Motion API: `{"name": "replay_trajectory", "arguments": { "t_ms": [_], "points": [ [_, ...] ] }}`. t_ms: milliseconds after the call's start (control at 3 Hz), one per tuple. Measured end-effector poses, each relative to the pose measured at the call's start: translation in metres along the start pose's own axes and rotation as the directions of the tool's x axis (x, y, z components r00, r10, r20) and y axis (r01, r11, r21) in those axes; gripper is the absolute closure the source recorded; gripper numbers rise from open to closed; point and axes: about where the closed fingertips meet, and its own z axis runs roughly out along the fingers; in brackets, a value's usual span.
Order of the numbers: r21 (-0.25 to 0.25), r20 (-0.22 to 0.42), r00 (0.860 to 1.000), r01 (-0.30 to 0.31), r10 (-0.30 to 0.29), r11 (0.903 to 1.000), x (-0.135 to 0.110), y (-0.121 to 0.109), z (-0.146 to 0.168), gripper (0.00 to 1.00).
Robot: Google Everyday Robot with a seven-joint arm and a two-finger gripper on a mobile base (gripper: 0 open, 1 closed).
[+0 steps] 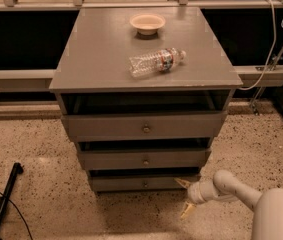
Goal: Open bottom drawer
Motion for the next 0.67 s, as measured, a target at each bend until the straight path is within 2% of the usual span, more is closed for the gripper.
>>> {"name": "replay_trajectory", "arguments": {
  "t_ms": [333,667],
  "points": [
    [0.067,-0.007,1.000,0.022,-0.022,0.9975,0.015,-0.024,0.011,0.00],
    [0.125,-0.042,0.999,0.032,-0.027,0.9916,0.023,-0.047,0.021,0.00]
  ]
}}
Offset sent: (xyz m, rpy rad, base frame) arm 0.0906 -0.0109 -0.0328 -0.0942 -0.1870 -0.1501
